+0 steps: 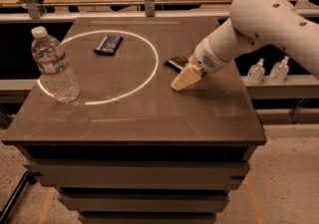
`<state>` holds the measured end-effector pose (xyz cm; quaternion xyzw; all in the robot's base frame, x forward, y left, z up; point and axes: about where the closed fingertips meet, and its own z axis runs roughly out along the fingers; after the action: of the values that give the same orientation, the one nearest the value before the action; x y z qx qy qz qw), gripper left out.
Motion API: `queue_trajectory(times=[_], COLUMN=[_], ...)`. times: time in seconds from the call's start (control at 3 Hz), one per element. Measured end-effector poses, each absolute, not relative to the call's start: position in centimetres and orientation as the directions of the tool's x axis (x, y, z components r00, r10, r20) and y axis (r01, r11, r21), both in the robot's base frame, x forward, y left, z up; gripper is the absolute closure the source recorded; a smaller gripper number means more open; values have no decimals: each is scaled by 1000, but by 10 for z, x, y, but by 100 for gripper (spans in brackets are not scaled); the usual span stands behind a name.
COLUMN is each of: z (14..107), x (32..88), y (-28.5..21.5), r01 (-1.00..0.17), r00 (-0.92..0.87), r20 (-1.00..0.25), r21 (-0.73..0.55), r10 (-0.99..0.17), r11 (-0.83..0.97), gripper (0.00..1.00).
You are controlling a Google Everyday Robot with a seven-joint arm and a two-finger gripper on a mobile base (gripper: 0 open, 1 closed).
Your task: Move rxbar chocolate near water bottle
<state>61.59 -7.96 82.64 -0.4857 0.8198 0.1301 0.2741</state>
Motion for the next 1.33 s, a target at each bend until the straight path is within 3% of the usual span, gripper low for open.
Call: queue_trajectory(times=[0.67,1.0,1.33], z=[835,836,836], x=[616,616,616], y=[-80,-80,-79], r01=[-868,-868,-867], r00=[-378,-378,-379], r20=[-576,-576,-576], r21=[-53,-53,-53], r10=[-725,-725,-724], r11=[494,494,495], gripper=[66,88,100])
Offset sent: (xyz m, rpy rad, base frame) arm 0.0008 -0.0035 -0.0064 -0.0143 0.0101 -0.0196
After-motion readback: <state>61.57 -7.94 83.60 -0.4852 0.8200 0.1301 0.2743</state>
